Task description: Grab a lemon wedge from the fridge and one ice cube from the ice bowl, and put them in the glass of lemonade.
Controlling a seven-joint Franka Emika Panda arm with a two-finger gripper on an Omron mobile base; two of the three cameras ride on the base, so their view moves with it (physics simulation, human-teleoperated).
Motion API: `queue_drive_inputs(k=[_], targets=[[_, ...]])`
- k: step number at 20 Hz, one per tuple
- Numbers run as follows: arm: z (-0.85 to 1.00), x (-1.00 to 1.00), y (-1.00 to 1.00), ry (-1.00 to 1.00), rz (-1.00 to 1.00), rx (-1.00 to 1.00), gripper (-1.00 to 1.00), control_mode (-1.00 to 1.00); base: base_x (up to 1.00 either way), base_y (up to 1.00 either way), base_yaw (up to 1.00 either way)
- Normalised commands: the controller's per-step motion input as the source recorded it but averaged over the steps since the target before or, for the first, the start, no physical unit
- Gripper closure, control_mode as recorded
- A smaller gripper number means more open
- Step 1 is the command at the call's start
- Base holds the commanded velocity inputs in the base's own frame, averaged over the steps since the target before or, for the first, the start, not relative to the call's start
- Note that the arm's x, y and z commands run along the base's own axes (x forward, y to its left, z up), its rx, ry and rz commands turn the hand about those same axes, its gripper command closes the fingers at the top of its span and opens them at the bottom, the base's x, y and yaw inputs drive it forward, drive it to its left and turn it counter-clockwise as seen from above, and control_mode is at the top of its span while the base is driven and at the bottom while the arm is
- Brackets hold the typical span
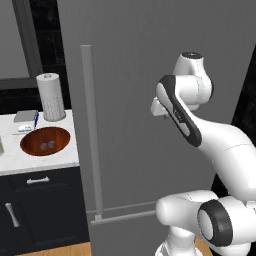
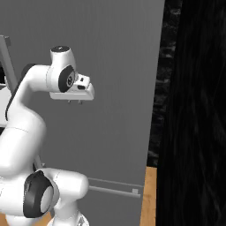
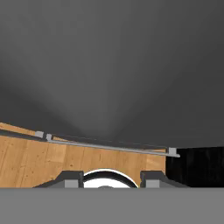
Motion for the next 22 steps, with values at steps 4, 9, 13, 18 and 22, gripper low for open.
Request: queue_drive_inputs(k=[4,9,13,18,22], targets=[[-0.07,-0.39,0.0,0.02,0.0,0.01,-1.0,-1.0,0.0,0.0,0.0],[-0.01,-0.99,0.0,-0.02,0.0,0.01,-1.0,-1.0,0.0,0.0,0.0],[0.0,-0.73,0.0,-0.02,0.0,0.0,-1.0,-1.0,0.0,0.0,0.0],[0.0,-0.26,0.0,0.0,0.0,0.0,-1.0,-1.0,0.0,0.0,0.0],[0.0,-0.14,0.0,0.0,0.0,0.0,-1.0,-1.0,0.0,0.0,0.0]])
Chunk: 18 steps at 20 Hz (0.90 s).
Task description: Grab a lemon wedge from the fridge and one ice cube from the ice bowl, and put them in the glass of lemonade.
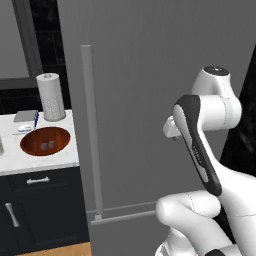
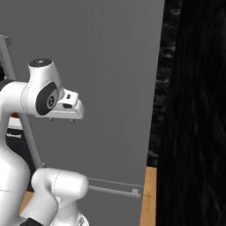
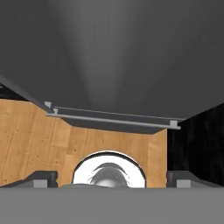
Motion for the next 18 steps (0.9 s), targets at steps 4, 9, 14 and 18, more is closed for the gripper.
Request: queue_drive_inputs(k=[4,9,14,18], targets=[[0.0,0.0,0.0,0.0,0.0,0.0,-1.0,-1.0,0.0,0.0,0.0],[0.0,-0.06,0.09,-0.02,0.0,-0.01,-1.0,-1.0,0.0,0.0,0.0],[0.0,0.0,0.0,0.0,0.0,0.0,-1.0,1.0,-0.45,0.95,0.0],[0.0,0.0,0.0,0.0,0.0,0.0,-1.0,1.0,-0.11,1.0,0.0]])
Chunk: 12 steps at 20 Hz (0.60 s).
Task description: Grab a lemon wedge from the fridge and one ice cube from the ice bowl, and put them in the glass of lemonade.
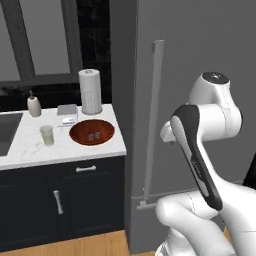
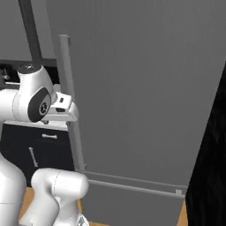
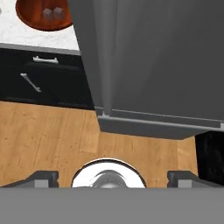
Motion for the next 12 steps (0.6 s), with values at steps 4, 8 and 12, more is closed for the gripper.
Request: queue_drive_inputs(k=[4,8,12], targets=[[0.0,0.0,0.0,0.0,0.0,0.0,-1.0,1.0,0.21,1.0,-0.09],[0.0,0.0,0.0,0.0,0.0,0.0,-1.0,1.0,0.61,0.99,-0.25],[0.0,0.0,0.0,0.0,0.0,0.0,-1.0,1.0,0.68,0.42,-0.18]])
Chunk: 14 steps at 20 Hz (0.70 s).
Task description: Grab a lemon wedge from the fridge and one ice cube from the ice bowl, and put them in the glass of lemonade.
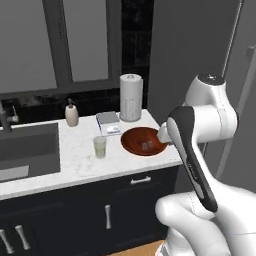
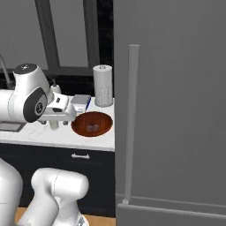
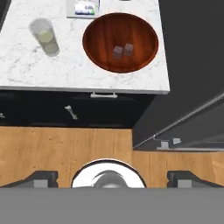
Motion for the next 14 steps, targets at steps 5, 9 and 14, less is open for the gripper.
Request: queue_drive_inputs(k=[5,9,14], targets=[[0.0,0.0,0.0,0.0,0.0,0.0,-1.0,1.0,0.81,0.02,-0.05],[0.0,0.0,0.0,0.0,0.0,0.0,-1.0,1.0,0.4,-0.01,-0.02],[0.0,0.0,0.0,0.0,0.0,0.0,-1.0,1.0,0.16,0.55,-0.14]])
